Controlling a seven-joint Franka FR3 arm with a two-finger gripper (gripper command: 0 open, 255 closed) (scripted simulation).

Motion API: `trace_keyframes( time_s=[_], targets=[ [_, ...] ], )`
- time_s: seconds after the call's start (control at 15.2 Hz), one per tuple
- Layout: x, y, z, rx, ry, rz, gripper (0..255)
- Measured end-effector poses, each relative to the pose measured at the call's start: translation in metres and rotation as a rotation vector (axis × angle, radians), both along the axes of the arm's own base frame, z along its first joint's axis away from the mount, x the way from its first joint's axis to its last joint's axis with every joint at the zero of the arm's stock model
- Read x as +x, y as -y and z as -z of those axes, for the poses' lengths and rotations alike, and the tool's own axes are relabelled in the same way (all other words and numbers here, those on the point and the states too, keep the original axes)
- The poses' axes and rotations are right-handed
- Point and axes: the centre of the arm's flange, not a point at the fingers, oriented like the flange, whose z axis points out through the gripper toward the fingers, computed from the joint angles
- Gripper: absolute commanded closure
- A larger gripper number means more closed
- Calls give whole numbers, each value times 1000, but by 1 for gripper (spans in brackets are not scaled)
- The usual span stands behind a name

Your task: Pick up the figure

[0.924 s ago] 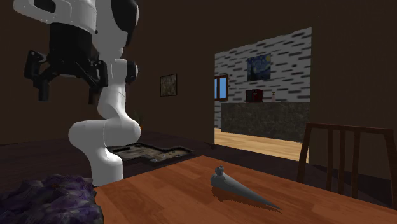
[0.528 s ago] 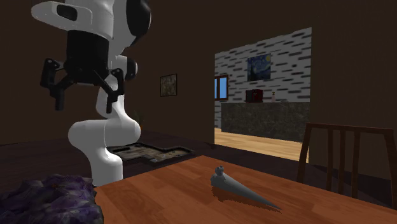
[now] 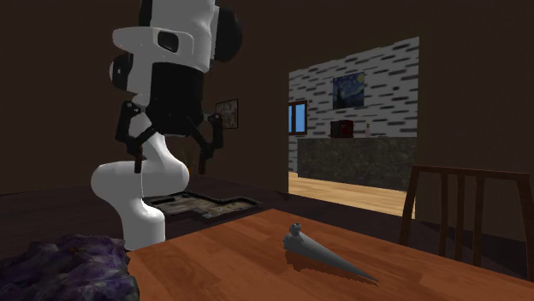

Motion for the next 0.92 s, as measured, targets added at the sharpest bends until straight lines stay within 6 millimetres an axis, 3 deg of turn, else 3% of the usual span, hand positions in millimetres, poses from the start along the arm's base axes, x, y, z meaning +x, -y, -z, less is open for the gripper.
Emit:
trace_keyframes(
  time_s=[0.92],
  targets=[
    [45, -173, 70, -2, -65, -193, 0]
  ],
)
